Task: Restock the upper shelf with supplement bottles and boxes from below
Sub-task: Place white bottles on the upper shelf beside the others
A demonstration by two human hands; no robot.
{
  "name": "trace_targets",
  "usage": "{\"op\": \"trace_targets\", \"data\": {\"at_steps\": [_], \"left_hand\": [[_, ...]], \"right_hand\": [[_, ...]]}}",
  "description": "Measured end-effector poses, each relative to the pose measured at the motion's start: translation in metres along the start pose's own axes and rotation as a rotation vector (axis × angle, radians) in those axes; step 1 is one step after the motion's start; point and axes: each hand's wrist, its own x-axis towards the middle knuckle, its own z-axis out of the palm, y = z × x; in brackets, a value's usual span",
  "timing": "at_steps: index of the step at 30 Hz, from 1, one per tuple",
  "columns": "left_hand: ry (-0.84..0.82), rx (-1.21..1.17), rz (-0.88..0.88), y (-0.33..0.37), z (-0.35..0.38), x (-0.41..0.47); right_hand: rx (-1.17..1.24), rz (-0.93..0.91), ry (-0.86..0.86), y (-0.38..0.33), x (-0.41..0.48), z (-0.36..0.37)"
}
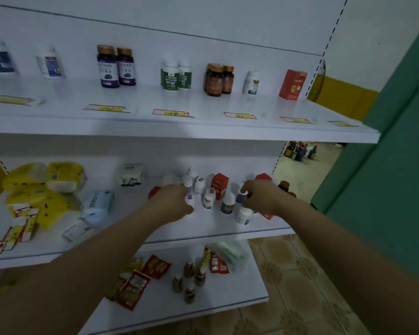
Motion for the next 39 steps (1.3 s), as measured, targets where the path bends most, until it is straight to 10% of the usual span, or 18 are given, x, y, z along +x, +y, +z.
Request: {"op": "trace_targets", "data": {"at_steps": [20,32,39], "left_hand": [[-0.136,-0.256,-0.115,0.031,0.164,0.193],[0.097,-0.678,-0.099,0.039,0.239,0.293],[-0.123,-1.064,-0.214,0.028,0.222,0.271]], "right_hand": [[0.344,0.165,-0.136,0.154,0.152,0.145],[0.838,0.122,0.008,0.158,0.200,0.202],[1.288,0.188,0.072,0.164,0.195,0.182]]}}
